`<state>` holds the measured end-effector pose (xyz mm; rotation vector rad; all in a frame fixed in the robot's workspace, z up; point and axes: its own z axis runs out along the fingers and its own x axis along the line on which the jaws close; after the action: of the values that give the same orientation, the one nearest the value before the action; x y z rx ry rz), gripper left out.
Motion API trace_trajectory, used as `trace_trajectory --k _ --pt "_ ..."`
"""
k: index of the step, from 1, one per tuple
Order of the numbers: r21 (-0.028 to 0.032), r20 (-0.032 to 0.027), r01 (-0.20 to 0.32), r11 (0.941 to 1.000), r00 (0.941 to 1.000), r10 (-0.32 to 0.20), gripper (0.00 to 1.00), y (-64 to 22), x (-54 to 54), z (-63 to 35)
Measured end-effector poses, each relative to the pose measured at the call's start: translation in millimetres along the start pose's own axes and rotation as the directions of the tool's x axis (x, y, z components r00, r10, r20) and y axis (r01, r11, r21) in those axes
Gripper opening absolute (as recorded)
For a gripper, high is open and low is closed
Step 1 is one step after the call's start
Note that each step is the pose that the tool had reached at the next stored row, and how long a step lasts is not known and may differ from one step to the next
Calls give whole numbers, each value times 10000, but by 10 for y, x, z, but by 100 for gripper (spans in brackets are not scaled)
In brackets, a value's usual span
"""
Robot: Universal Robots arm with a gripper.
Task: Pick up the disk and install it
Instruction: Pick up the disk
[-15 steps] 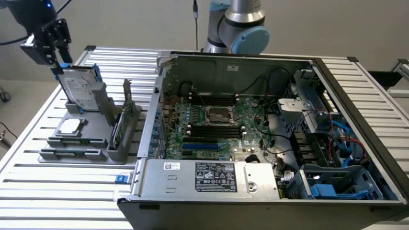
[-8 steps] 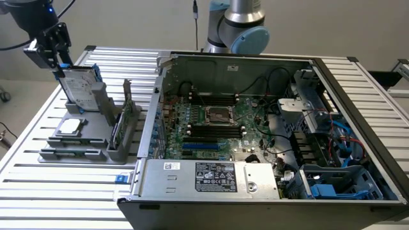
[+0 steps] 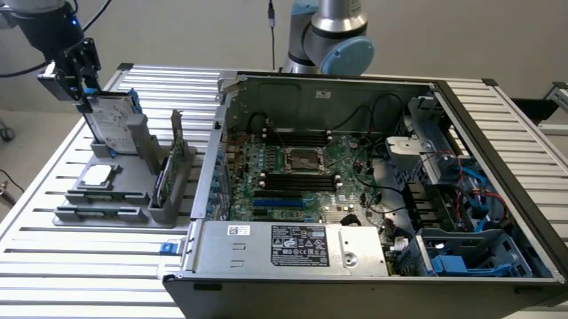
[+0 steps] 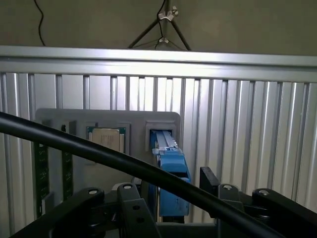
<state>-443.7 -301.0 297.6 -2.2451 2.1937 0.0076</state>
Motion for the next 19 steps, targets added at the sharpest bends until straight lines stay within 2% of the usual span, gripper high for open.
trace_trajectory --k 4,7,10,19 --pt "-39 1 12 10000 10000 -12 56 0 0 54" --pt "-137 3 17 9999 10000 -17 56 0 0 73" --pt "-184 4 19 9998 10000 -19 56 0 0 97" --pt "-194 5 44 9998 10000 -44 56 -12 1 115"
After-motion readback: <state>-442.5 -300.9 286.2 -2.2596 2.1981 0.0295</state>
